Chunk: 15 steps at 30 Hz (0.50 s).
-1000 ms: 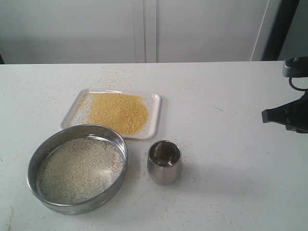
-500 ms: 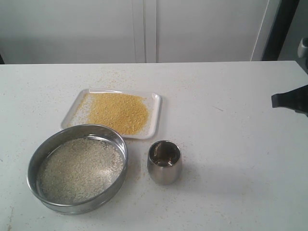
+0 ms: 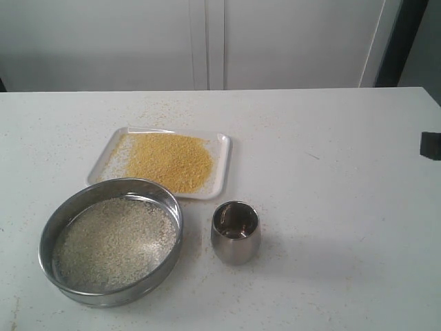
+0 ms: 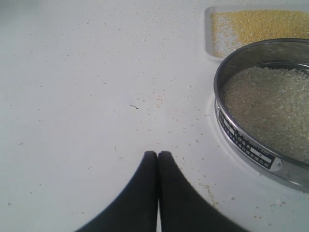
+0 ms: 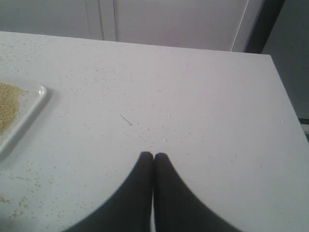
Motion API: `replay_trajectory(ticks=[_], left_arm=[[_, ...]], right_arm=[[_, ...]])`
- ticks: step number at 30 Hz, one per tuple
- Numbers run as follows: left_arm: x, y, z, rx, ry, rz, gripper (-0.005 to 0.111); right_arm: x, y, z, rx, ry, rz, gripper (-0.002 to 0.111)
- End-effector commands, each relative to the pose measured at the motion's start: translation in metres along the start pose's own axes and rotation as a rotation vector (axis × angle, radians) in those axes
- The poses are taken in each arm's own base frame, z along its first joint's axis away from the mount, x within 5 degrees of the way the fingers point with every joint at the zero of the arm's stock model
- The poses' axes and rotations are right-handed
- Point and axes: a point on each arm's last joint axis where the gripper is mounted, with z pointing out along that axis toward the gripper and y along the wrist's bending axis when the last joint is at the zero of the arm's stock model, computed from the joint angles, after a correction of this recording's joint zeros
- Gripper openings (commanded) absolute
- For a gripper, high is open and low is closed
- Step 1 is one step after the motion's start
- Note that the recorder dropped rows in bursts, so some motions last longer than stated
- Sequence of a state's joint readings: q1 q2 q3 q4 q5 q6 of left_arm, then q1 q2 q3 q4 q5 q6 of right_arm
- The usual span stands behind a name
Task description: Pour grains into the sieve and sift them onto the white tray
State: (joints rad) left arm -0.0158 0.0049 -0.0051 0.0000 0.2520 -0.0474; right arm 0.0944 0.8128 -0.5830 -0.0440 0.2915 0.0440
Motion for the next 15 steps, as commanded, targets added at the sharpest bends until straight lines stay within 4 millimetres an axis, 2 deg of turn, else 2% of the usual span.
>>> replay_trajectory(ticks=[1, 15], left_arm=[[0.001, 0.0, 0.0, 0.0, -0.003, -0.01, 0.0], [0.001, 0.0, 0.0, 0.0, -0.003, -0.01, 0.0]], right_arm=[[0.013, 0.0, -0.016, -0.002, -0.052, -0.01, 0.0], [0.056, -0.001, -0.056, -0.002, -0.193, -0.007, 0.0]])
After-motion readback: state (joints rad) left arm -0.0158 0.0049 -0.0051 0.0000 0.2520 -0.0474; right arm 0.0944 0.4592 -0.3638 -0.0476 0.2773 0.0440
